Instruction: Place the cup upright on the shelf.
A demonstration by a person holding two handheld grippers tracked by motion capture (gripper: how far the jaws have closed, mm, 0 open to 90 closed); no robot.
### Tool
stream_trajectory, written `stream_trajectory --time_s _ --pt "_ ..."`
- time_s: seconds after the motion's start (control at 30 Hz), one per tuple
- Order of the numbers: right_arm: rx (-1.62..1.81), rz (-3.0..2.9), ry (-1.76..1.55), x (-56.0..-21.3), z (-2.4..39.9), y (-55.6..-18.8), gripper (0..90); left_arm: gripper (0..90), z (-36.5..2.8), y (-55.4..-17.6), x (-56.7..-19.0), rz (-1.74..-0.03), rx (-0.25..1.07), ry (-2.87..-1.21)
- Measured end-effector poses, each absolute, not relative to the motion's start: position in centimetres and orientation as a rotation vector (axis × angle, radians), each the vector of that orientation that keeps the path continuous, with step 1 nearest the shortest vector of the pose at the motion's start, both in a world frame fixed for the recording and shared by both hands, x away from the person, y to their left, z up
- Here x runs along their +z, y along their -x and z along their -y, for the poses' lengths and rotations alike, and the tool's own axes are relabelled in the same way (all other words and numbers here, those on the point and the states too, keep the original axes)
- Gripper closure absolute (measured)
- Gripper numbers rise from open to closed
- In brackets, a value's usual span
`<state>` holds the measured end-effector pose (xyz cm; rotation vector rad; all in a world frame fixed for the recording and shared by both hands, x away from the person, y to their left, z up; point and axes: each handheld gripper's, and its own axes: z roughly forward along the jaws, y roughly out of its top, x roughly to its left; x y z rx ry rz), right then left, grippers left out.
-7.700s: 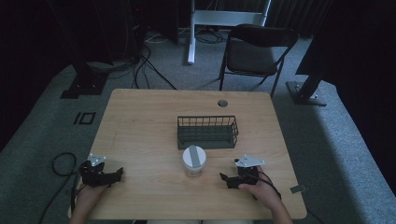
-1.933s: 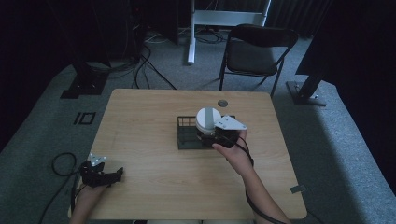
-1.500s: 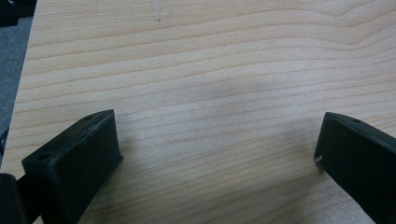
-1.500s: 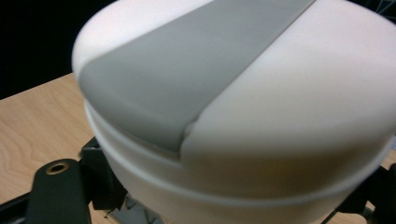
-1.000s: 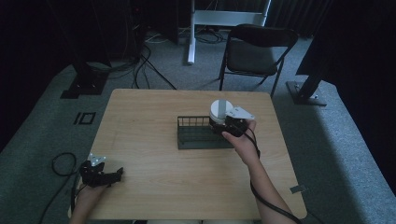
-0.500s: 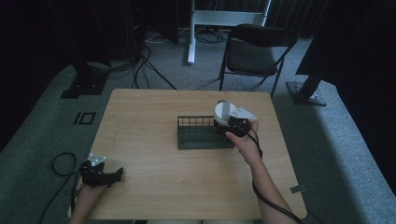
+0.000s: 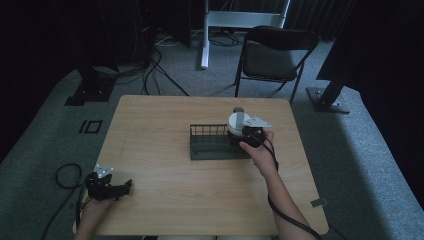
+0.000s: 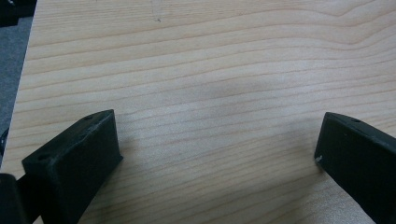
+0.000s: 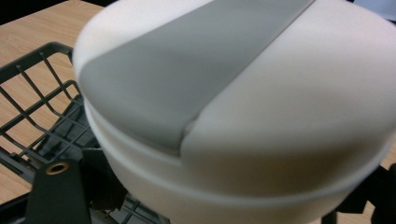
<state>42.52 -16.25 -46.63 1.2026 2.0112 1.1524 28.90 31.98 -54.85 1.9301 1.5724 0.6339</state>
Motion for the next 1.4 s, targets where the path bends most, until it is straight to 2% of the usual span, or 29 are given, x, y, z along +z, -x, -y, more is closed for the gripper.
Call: stream_trajectory --time_s 0.97,1.07,1.4 --pt "1.173 -2.027 -1.195 -47.7 16.6 -42.2 17.8 0.1 -32.0 -28.9 -54.8 -1.572 0.634 -1.930" --pt "1.197 -2.021 -1.194 -47.7 16.6 -42.1 13.9 0.2 -32.0 -28.9 -54.8 -1.572 0.634 -1.930" --pt "1.222 -2.015 -1.184 -47.6 17.0 -41.7 12.7 0.1 -32.0 -28.9 -54.8 -1.572 0.634 -1.930"
